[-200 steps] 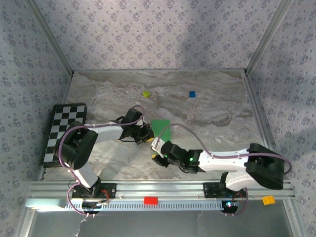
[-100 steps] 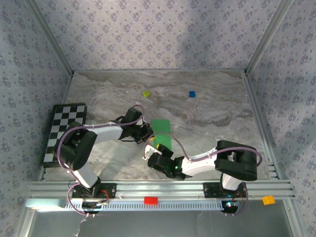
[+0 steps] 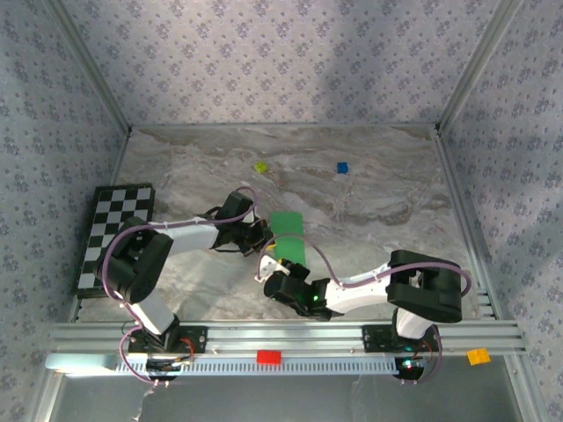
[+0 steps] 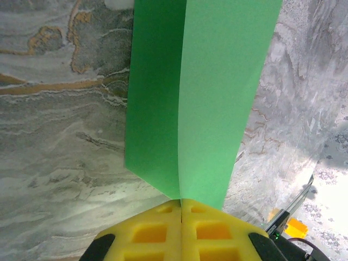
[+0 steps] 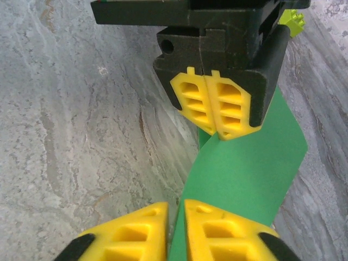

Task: Fold a paper plane with a square sheet of paper (pick it up from the middle)
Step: Third fold the triangle at the center of the table.

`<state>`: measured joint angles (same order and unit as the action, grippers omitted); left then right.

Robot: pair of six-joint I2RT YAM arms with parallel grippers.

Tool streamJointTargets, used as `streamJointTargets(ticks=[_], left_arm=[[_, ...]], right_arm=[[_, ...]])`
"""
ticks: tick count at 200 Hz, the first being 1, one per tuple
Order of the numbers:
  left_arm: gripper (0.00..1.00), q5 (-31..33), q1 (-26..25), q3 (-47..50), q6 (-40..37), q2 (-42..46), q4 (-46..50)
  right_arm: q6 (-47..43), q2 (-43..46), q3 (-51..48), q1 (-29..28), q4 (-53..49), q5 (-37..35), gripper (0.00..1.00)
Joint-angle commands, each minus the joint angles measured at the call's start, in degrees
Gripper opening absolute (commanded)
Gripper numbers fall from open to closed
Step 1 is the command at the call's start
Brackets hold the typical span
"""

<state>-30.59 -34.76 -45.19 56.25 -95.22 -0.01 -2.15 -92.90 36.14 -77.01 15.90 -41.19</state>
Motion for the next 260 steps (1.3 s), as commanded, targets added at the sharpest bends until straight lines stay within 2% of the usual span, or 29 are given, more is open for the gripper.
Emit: streamJointTargets(ticks=[1, 30, 68, 93, 122, 145, 201, 227, 260], left_arm=[[0.04, 0.38, 0.30, 0.02, 0.25, 1.79, 0.36], [0.08, 0.99, 0.29, -0.08, 0.18, 2.14, 0.83], [0.34, 5.29, 0.37, -0.89, -1.19, 4.76, 5.33], [0.41, 9.82, 0.56, -2.29, -3.10, 7.99, 11.14], [0.47, 15.18, 1.17, -3.06, -4.29, 12.73, 16.52], [0.49, 15.74, 2.32, -2.84, -4.72, 15.45, 17.88], [0.48, 14.15, 3.75, -3.05, -6.17, 17.54, 18.27], [0.46, 12.06, 3.82, -4.55, -7.28, 16.40, 17.56], [0.37, 8.84, 3.79, -8.21, -9.33, 12.88, 16.60]], right_arm=[[1.48, 1.14, -0.59, 0.00, -1.26, -1.34, 0.09], [3.30, 1.87, -0.71, 0.80, -2.05, -0.92, 0.03], [6.88, 4.98, -1.43, 3.48, -3.15, 6.47, 0.00], [11.30, 9.04, -2.56, 7.43, -2.83, 17.72, 0.00], [19.26, 12.86, -2.94, 15.78, -3.30, 37.94, 0.00], [24.13, 12.91, -1.18, 21.26, -5.24, 50.46, 0.00], [30.00, 10.04, 1.41, 27.88, -5.17, 68.14, 0.00], [31.32, 8.26, 1.87, 28.70, -4.24, 72.22, 0.00], [30.89, 7.25, 2.29, 28.52, -3.92, 75.03, 0.00]])
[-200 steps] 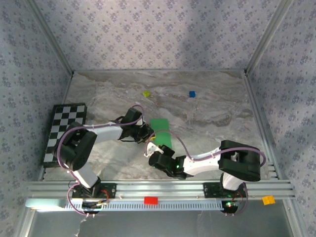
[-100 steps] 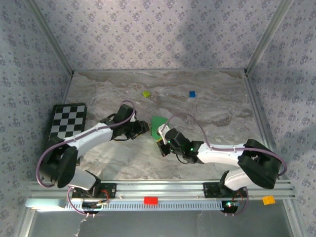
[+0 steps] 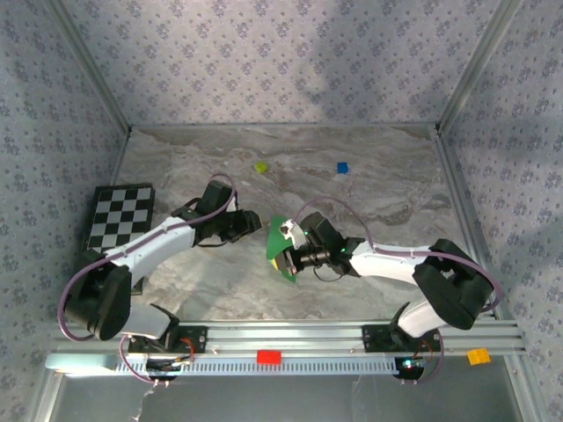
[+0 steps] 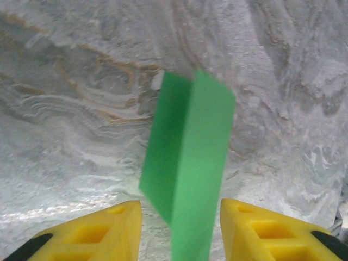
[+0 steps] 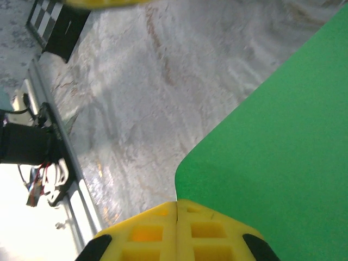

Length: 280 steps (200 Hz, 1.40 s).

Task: Fold a paper plane with a square sheet of paper (pick it up from the middle)
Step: Third fold the triangle at the center of the table.

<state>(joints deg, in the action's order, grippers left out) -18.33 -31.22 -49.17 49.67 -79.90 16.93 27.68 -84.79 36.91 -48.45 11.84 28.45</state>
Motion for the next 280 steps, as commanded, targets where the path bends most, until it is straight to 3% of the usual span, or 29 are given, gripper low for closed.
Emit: streamJointTargets(ticks=[1, 38, 76, 147, 280], left_arm=[[0.37, -3.49, 0.22, -4.43, -2.83, -2.58, -0.37], [0.22, -7.70, 0.18, -10.73, -4.77, -10.29, -0.73], [0.14, -12.47, -0.68, -16.57, -5.90, -19.30, -1.60], [0.08, -12.81, -3.72, -20.14, -7.48, -30.29, 0.63], [0.02, -8.75, -4.31, -16.35, -9.37, -34.98, 0.30]], right_arm=[[1.06, -0.88, 1.51, -0.06, 0.18, 5.35, 0.00], [0.02, -1.36, 1.01, -0.18, -0.03, 4.28, 0.00], [0.16, -2.37, 0.45, -0.31, 0.71, 3.82, 0.00], [0.28, -4.23, 0.60, -0.42, 1.64, 4.16, 0.00], [-5.54, -3.88, 4.11, 1.79, -9.43, -3.18, 0.00]])
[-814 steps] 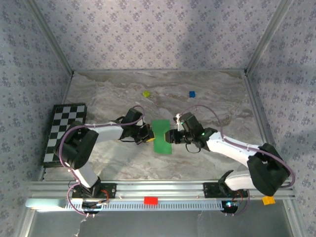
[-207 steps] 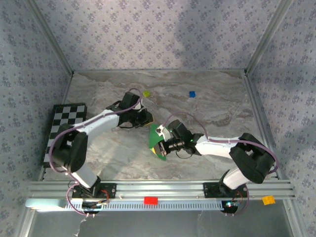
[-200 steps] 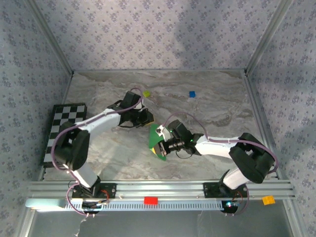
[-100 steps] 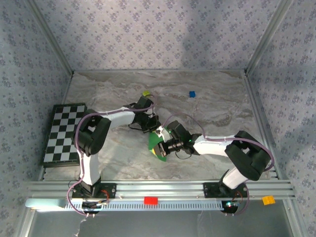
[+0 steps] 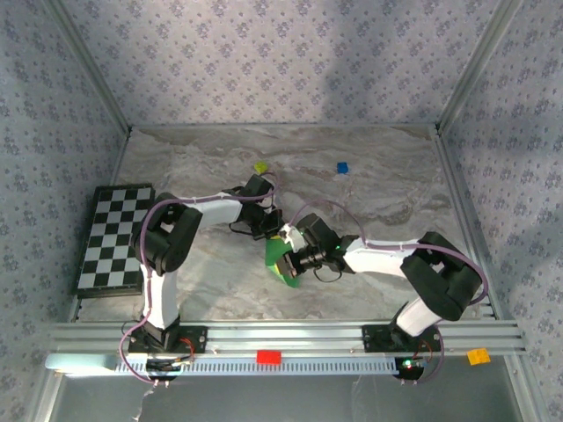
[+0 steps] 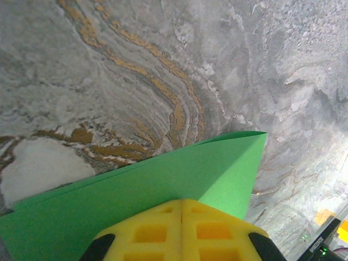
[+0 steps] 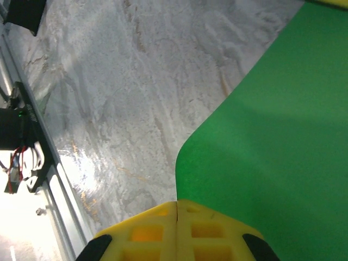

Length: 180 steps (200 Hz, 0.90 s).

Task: Fold a paper plane with a square sheet of paper (pick it up from the middle)
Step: Third fold the triangle at the center of the table.

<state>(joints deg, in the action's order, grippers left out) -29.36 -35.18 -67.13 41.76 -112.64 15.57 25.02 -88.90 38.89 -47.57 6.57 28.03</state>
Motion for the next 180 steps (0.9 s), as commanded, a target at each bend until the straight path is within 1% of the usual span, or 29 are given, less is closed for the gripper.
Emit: streamJointTargets(ticks=[1, 42, 67, 84, 120, 180], left_arm=[[0.02, 2.29, -0.34, 1.59, -1.44, -2.24, 1.65], [0.02, 2.38, -0.33, 1.16, -1.69, -2.41, 2.24], [0.02, 2.38, -0.34, 1.19, -1.54, -2.32, 2.36], [0.02, 2.38, -0.49, 1.16, -1.50, -2.30, 2.27], [0.02, 2.29, -0.49, 1.05, -1.52, -2.32, 2.26], [0.01, 2.55, -0.42, 1.20, -1.43, -2.23, 2.18]], right_arm=[[-2.96, 0.22, 2.18, 0.91, -4.31, -2.83, 0.00], [-6.54, -0.58, 4.15, 2.02, -8.48, -4.61, 0.00], [-7.98, -0.84, 4.35, 2.13, -9.53, -7.14, 0.00], [-8.57, -1.32, 4.61, 2.23, -9.61, -7.79, 0.00], [-8.85, -1.69, 4.02, 2.09, -8.59, -11.61, 0.00], [-10.59, -2.33, 4.27, 2.03, -8.41, -13.26, 0.00]])
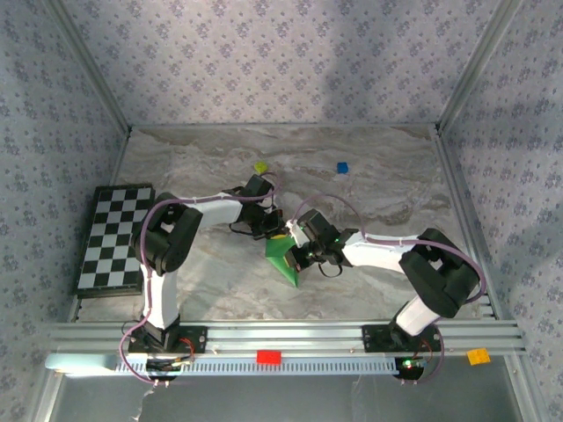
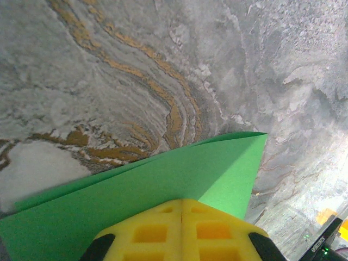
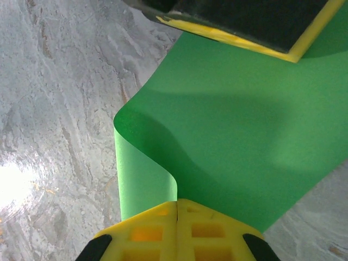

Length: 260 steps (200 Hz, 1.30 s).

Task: Fold a paper plane with a square sheet of paper (pick it up from the middle)
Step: Third fold the triangle at the center of the table.

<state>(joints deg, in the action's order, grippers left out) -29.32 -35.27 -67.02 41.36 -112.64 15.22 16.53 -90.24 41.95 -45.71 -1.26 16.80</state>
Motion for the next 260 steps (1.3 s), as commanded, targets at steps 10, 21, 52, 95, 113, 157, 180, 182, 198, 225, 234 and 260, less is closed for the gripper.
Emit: streamJointTargets(ticks=[10, 21, 52, 95, 113, 157, 180, 182, 198, 225, 234, 260], left_arm=[[0.01, 2.51, -0.38, 1.04, -1.04, -2.23, 2.54], [0.01, 2.55, -0.41, 1.16, -0.95, -2.28, 2.44], [0.01, 2.52, -0.40, 1.37, -0.91, -2.15, 2.35], [0.01, 2.69, -0.41, 1.21, -0.87, -1.97, 2.54], [0.00, 2.80, -0.41, 1.28, -0.81, -1.97, 2.62], [0.00, 2.87, -0.46, 1.33, -0.67, -1.96, 2.53], [0.00, 2.95, -0.42, 1.29, -0.76, -1.97, 2.53], [0.00, 2.95, -0.46, 1.39, -0.76, -1.97, 2.51], [0.00, 2.87, -0.44, 1.36, -0.72, -1.98, 2.53], [0.00, 2.95, -0.44, 1.30, -0.72, -1.97, 2.55], [0.00, 2.90, -0.49, 1.32, -0.68, -2.06, 2.53], [0.00, 2.91, -0.50, 1.35, -0.61, -2.06, 2.53]], right_arm=[[-2.42, -0.99, 1.28, 0.23, -0.86, -2.39, 0.00], [-2.56, -0.99, 1.22, 0.28, -1.09, -2.65, 0.00], [-2.47, -1.10, 1.18, 0.27, -1.25, -2.86, 0.00], [-2.38, -1.59, 1.24, 0.27, -2.01, -3.43, 0.00], [-2.38, -1.55, 1.18, 0.35, -2.21, -3.71, 0.00], [-1.95, -1.50, 0.76, 0.36, -2.07, -4.26, 0.00], [-1.62, -1.44, 0.67, 0.36, -1.85, -4.32, 0.00], [-1.60, -1.52, 0.67, 0.36, -1.85, -4.32, 0.00], [-1.52, -1.55, 0.63, 0.36, -2.12, -4.42, 0.00], [-1.07, -1.55, 0.32, 0.36, -2.09, -4.32, 0.00], [-1.00, -1.46, 0.29, 0.37, -2.21, -4.28, 0.00], [-0.63, -0.93, 0.00, 0.45, -2.19, -4.50, 0.00]])
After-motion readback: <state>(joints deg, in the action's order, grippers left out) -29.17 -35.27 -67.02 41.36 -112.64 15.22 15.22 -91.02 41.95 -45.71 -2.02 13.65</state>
